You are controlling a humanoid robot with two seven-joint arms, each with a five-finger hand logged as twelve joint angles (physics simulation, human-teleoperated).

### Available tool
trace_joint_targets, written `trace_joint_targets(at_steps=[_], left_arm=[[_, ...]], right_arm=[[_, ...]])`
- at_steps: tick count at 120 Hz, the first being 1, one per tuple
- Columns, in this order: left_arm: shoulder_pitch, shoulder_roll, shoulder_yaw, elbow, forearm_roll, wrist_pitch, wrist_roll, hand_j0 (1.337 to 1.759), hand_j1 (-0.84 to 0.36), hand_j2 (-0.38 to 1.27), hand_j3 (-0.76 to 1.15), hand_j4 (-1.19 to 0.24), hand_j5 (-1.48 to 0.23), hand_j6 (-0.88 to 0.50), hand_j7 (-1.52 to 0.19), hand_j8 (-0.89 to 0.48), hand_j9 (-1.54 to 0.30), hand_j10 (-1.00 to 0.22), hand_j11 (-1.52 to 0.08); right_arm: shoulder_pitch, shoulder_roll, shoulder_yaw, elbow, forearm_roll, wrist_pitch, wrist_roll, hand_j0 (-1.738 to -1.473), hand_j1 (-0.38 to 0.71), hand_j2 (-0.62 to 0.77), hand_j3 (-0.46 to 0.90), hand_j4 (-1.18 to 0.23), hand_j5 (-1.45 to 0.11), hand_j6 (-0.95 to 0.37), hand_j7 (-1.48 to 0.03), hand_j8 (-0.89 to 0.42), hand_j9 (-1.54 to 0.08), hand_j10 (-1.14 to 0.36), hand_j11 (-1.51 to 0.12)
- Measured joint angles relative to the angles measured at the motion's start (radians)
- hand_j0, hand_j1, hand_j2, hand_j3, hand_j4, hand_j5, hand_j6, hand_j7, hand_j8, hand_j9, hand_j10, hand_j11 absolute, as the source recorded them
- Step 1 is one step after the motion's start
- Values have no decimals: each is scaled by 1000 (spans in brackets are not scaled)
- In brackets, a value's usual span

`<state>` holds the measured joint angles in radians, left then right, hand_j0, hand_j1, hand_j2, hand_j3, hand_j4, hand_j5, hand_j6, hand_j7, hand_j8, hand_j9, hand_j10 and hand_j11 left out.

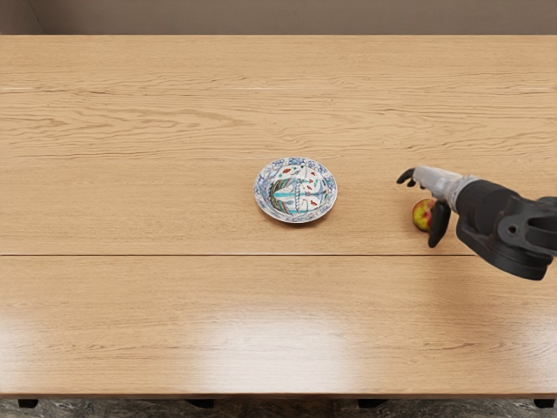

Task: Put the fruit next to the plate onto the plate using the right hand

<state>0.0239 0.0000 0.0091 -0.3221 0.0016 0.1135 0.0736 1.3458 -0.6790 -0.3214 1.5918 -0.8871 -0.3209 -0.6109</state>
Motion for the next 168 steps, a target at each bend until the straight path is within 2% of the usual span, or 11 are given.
trace_joint_targets(at_steps=[123,168], left_arm=[[1,0,0,0,0,0,0,1658,349,0,0,0,0,0,0,0,0,0,0],[1,0,0,0,0,0,0,1658,349,0,0,0,0,0,0,0,0,0,0]], right_arm=[[-35,34,-26,-64,-12,-72,0,-1658,-13,-54,0,-284,-366,-285,-366,-285,-366,-284,-366],[-48,53,-31,-66,-16,-86,0,-1658,130,-77,0,-403,-522,-404,-521,-404,-521,-403,-521]])
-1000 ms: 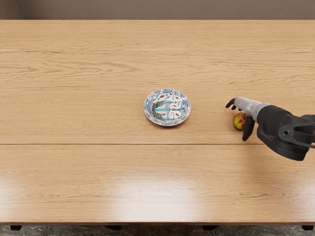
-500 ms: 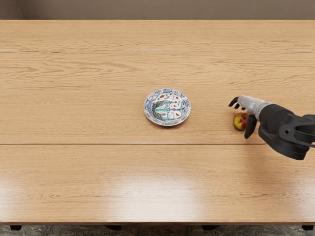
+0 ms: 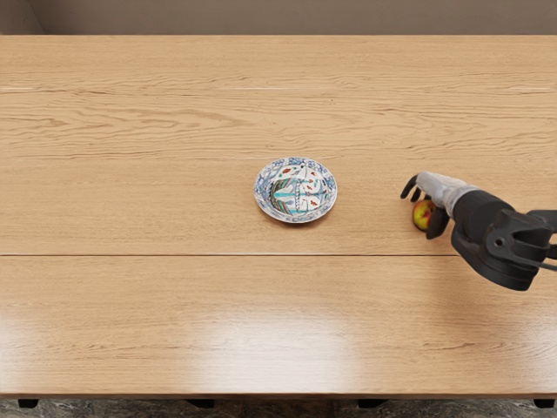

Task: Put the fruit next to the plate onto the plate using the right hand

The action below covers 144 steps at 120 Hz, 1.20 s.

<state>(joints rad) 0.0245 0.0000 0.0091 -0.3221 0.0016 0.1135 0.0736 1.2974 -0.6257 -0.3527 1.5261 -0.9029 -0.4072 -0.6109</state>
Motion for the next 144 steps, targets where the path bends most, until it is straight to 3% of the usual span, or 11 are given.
trace_joint_targets(at_steps=[14,33,56,79,102,110,122,144], left_arm=[[-1,0,0,0,0,0,0,1658,349,0,0,0,0,0,0,0,0,0,0],[0,0,0,0,0,0,0,1658,349,0,0,0,0,0,0,0,0,0,0],[-1,0,0,0,0,0,0,1658,349,0,0,0,0,0,0,0,0,0,0],[0,0,0,0,0,0,0,1658,349,0,0,0,0,0,0,0,0,0,0],[0,0,0,0,0,0,0,1658,349,0,0,0,0,0,0,0,0,0,0],[-1,0,0,0,0,0,0,1658,349,0,0,0,0,0,0,0,0,0,0],[0,0,0,0,0,0,0,1658,349,0,0,0,0,0,0,0,0,0,0],[0,0,0,0,0,0,0,1658,349,0,0,0,0,0,0,0,0,0,0]], right_arm=[[-1,1,1,0,0,0,0,-1658,204,-88,0,-465,-602,-466,-602,-448,-602,-465,-602],[-1,1,3,0,2,1,0,-1656,259,33,0,-551,-728,-483,-721,-394,-728,-501,-728],[-3,1,8,-6,-2,1,0,-1654,260,281,0,-686,-882,-558,-886,-427,-893,-559,-902],[-2,11,11,-27,5,5,-1,-1651,215,310,1,-736,-1007,-577,-977,-418,-1010,-567,-1015],[2,18,45,-50,23,12,0,-1653,264,533,0,-762,-1071,-586,-1024,-407,-1056,-564,-1054],[10,24,55,-52,27,17,0,-1654,258,498,1,-767,-1091,-579,-1036,-414,-1071,-564,-1066],[36,52,73,-54,39,31,1,-1654,289,574,0,-768,-1131,-558,-1052,-388,-1112,-541,-1095],[87,118,88,-74,57,42,1,-1655,312,572,0,-769,-1177,-522,-1071,-340,-1152,-503,-1121]])
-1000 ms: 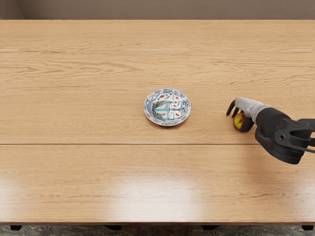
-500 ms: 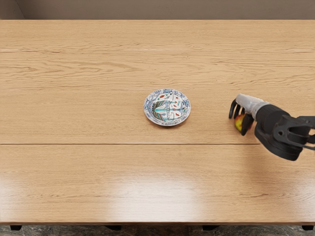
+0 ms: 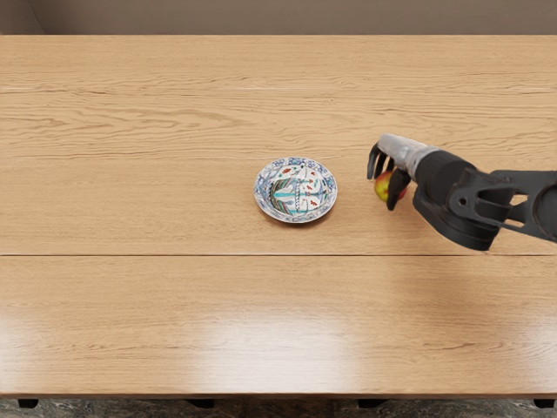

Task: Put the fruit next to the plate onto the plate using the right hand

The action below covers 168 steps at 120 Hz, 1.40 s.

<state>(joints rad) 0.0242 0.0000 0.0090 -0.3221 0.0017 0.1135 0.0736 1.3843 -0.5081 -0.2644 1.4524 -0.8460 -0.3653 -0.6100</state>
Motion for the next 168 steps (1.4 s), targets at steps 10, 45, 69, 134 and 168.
trace_joint_targets(at_steps=[10,45,69,134,168], left_arm=[[0,0,0,0,0,0,0,1658,349,0,0,0,0,0,0,0,0,0,0],[0,0,0,0,0,0,0,1658,349,0,0,0,0,0,0,0,0,0,0],[-1,0,0,0,0,0,0,1658,349,0,0,0,0,0,0,0,0,0,0],[0,0,0,0,0,0,0,1658,349,0,0,0,0,0,0,0,0,0,0],[0,0,0,0,0,0,0,1658,349,0,0,0,0,0,0,0,0,0,0]], right_arm=[[21,36,10,-16,8,1,0,-1655,322,575,0,-769,-1188,-511,-1075,-327,-1160,-494,-1124],[97,176,39,-60,36,1,0,-1656,333,580,1,-767,-1211,-498,-1082,-307,-1176,-486,-1133],[107,276,45,-139,41,-1,0,-1656,328,573,0,-773,-1201,-496,-1082,-329,-1168,-478,-1129],[15,392,33,-279,33,-2,-1,-1655,319,574,1,-779,-1169,-512,-1074,-346,-1156,-489,-1126],[-2,402,96,-289,50,1,-1,-1657,-7,276,0,-390,-583,-264,-537,-184,-577,-253,-562]])
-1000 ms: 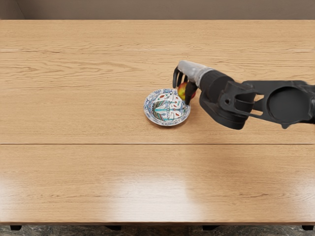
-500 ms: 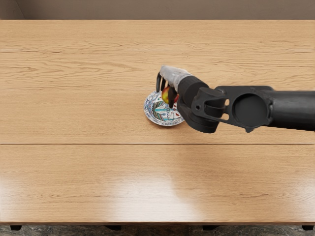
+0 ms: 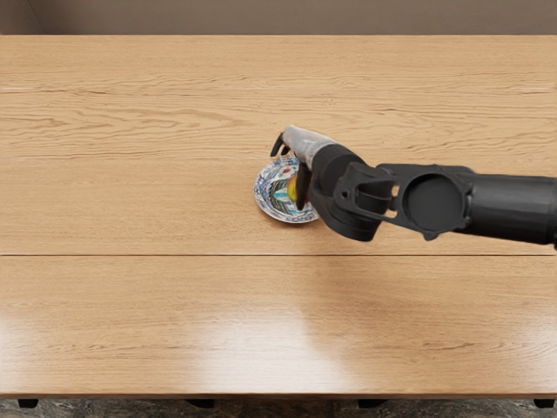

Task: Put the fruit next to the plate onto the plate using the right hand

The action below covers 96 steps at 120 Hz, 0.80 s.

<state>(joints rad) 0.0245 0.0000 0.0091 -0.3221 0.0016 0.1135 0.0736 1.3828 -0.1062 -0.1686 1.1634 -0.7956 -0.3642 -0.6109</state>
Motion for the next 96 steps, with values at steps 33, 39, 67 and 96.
trace_joint_targets(at_steps=[33,39,67,96], left_arm=[[0,0,0,0,0,0,0,1658,349,0,0,0,0,0,0,0,0,0,0],[0,0,0,0,0,0,0,1658,349,0,0,0,0,0,0,0,0,0,0],[0,0,0,0,0,0,0,1658,349,0,0,0,0,0,0,0,0,0,0],[-12,0,0,0,0,0,0,1658,349,0,0,0,0,0,0,0,0,0,0]], right_arm=[[3,-214,216,142,129,308,0,-1658,-245,70,0,-115,-169,-84,-156,-62,-167,-80,-163],[3,-269,239,157,180,407,0,-1658,-263,54,0,-95,-137,-70,-128,-53,-136,-67,-133],[0,-551,304,173,434,896,18,-1658,-307,15,0,-44,-60,-37,-57,-31,-60,-35,-59],[-17,-754,306,152,574,968,50,-1658,-321,2,0,-28,-35,-26,-34,-24,-35,-25,-35]])
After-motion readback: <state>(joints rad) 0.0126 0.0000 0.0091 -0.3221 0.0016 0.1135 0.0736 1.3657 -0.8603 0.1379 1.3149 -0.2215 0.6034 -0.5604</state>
